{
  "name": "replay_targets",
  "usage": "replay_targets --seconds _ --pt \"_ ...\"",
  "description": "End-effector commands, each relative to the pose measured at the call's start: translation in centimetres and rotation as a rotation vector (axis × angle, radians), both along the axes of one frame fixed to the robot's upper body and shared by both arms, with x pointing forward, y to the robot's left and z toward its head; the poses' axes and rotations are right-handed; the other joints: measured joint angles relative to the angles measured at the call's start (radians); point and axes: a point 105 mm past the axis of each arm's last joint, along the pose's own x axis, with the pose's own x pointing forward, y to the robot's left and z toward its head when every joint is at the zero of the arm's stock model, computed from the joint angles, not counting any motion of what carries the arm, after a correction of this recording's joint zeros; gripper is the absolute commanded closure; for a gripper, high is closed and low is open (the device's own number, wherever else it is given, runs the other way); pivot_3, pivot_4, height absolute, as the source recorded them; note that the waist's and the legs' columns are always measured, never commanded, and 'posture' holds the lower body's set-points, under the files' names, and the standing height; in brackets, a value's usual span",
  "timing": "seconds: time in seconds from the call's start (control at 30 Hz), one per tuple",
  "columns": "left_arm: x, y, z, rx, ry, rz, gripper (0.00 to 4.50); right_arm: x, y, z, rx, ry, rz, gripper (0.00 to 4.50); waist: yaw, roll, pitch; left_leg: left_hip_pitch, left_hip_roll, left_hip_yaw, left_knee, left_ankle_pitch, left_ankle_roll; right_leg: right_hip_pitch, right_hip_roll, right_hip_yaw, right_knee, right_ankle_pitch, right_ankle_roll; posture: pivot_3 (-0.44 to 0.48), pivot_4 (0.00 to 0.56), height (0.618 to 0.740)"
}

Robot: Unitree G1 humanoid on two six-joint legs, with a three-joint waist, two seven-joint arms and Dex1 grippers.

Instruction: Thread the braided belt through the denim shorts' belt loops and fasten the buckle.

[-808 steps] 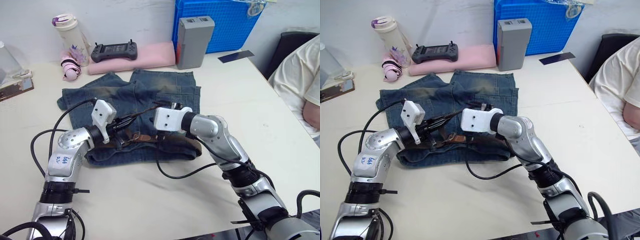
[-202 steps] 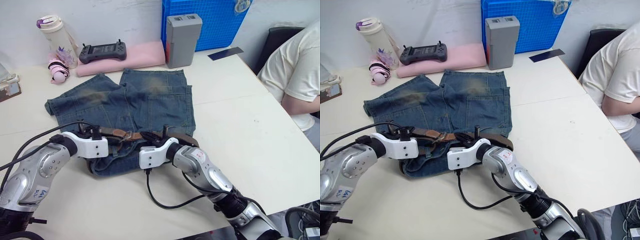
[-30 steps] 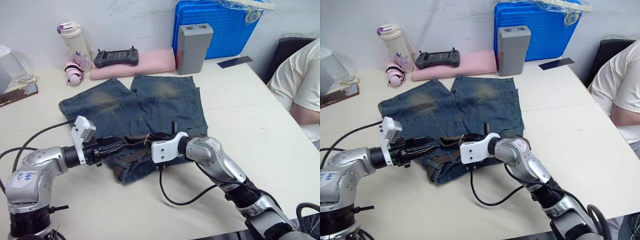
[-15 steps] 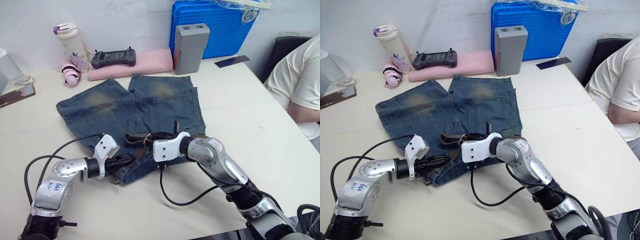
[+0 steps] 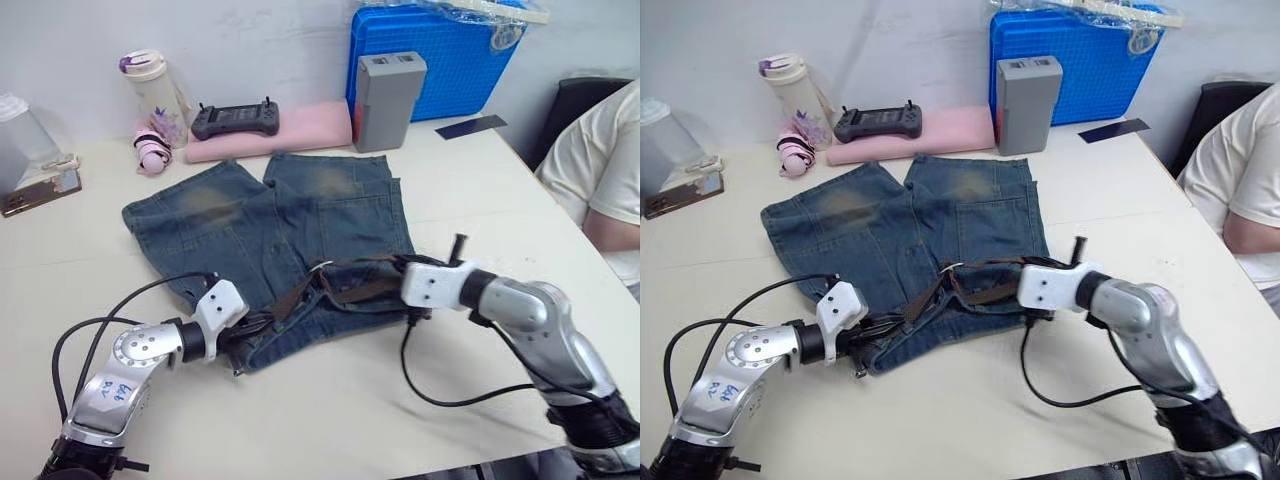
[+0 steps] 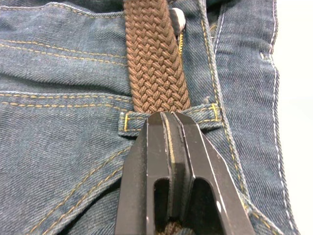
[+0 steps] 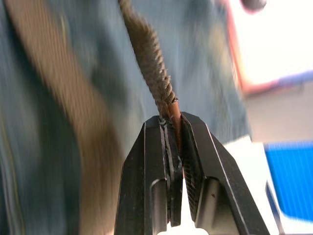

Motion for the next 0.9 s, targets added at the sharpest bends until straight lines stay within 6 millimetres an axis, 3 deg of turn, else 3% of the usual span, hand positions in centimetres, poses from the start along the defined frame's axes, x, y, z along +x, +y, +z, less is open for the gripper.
replay_targets --seconds 0.03,0.27,0.53,0.57,0.63,0.73,0.77,0.83,0.9 --pt "-0.8 1.6 -3.3 0.099 0.126 0.042 4.46 0.4 -2.8 0.9 -0.029 -0.038 -0.112 4.5 0.0 0.0 0.0 0.0 0.0 0.0 0.0 0.0 0.0 0.0 0.0 0.0 0.0 0.0 0.0 0.0 0.15 0.676" --pt "-0.8 1.8 -3.3 0.132 0.11 0.026 4.46 -0.3 -2.5 -0.1 -0.039 -0.027 -0.113 4.5 0.004 0.001 0.0 0.0 0.0 0.0 0.0 0.0 0.0 0.0 0.0 0.0 -0.001 0.0 0.0 0.0 0.15 0.676" --pt "0.2 2.5 -1.0 0.082 0.038 0.042 4.46 -2.8 -0.8 -2.0 0.167 0.155 -0.123 4.5 0.004 0.001 0.001 0.0 0.001 0.0 -0.001 0.0 0.0 0.0 0.0 0.0 -0.001 0.0 0.0 0.0 0.15 0.676" --pt "0.4 2.7 -0.6 0.068 0.028 0.054 4.5 -2.8 -1.0 -1.9 0.199 0.162 -0.141 3.6 0.003 0.001 0.001 0.0 0.001 0.0 -0.001 0.0 0.0 0.0 0.001 0.0 -0.001 0.0 0.0 0.0 0.15 0.676" --pt "0.6 2.9 0.0 0.048 0.017 0.064 4.5 -2.9 -1.5 -2.1 0.22 0.183 -0.162 2.84 0.002 0.001 0.003 0.0 0.001 -0.001 -0.001 0.0 0.0 0.0 0.001 0.0 -0.001 0.0 0.0 0.0 0.15 0.676" --pt "0.3 3.2 0.3 0.041 0.018 0.068 4.5 -2.6 -2.1 -0.9 0.273 0.13 -0.188 1.29 -0.001 0.0 0.005 0.0 0.001 -0.001 -0.001 0.0 0.0 0.0 0.001 -0.001 -0.001 0.0 0.0 0.0 0.15 0.676" --pt "0.2 3.2 0.3 0.038 0.02 0.069 4.5 -2.6 -1.9 -0.2 0.301 0.112 -0.176 1.03 -0.002 0.0 0.007 0.0 0.001 -0.001 -0.002 0.0 0.0 -0.001 0.001 0.0 -0.001 0.0 0.0 0.0 0.15 0.676" --pt "0.0 3.1 0.4 0.025 0.023 0.068 4.5 -3.2 -0.4 1.4 0.362 0.083 -0.081 0.03 -0.002 0.0 0.011 -0.001 0.001 -0.001 -0.002 0.0 0.0 -0.001 0.001 0.0 -0.001 0.0 0.0 0.0 0.15 0.676" --pt "-0.1 3.0 0.3 0.023 0.025 0.067 4.5 -5.0 2.6 2.5 0.407 0.104 0.087 0.03 -0.004 0.001 0.016 -0.001 0.001 0.0 -0.002 0.0 -0.001 -0.001 0.001 0.0 -0.001 0.0 0.0 0.0 0.15 0.676"
